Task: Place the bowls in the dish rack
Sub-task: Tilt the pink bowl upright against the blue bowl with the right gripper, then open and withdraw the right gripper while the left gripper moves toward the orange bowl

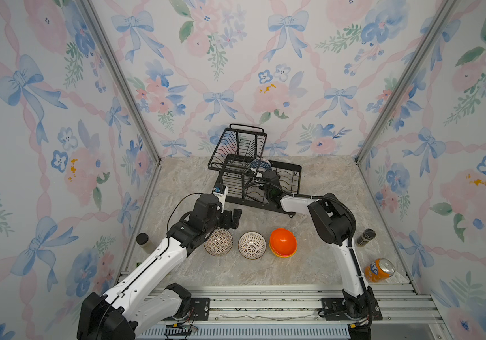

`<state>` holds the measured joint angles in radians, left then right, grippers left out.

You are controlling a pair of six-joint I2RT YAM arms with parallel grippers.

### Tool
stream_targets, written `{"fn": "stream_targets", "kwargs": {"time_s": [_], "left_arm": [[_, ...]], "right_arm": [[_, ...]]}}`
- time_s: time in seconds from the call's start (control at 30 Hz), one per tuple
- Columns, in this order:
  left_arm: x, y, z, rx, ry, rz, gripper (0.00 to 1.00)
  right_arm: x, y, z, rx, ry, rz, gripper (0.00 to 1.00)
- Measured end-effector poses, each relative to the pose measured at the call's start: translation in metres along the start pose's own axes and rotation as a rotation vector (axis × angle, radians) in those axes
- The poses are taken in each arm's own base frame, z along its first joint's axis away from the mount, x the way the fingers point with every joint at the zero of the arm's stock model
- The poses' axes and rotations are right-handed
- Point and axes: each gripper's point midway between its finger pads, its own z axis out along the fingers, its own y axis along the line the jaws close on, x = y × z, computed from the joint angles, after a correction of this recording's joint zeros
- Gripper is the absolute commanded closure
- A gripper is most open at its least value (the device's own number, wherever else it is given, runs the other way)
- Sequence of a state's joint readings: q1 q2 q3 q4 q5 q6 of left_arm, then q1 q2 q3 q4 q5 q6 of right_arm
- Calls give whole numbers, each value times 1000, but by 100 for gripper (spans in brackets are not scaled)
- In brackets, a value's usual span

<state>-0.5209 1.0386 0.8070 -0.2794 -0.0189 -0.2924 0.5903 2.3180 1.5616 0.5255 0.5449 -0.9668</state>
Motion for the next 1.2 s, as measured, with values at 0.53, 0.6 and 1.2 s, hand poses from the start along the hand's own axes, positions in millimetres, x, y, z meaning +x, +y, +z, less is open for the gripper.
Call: {"fn": "stream_targets", "kwargs": {"time_s": [0.53,0.6,1.2], "left_arm": [[0,0,0,-7,-1,2,2],[0,1,0,-8,-1,2,2],[5,7,-4,-37,-12,2,2]], "right_arm": [[6,-15,-10,4,18,35,20],[8,-15,-12,-1,23,40,10],[17,-34,-45,-22,7,142,3]]}}
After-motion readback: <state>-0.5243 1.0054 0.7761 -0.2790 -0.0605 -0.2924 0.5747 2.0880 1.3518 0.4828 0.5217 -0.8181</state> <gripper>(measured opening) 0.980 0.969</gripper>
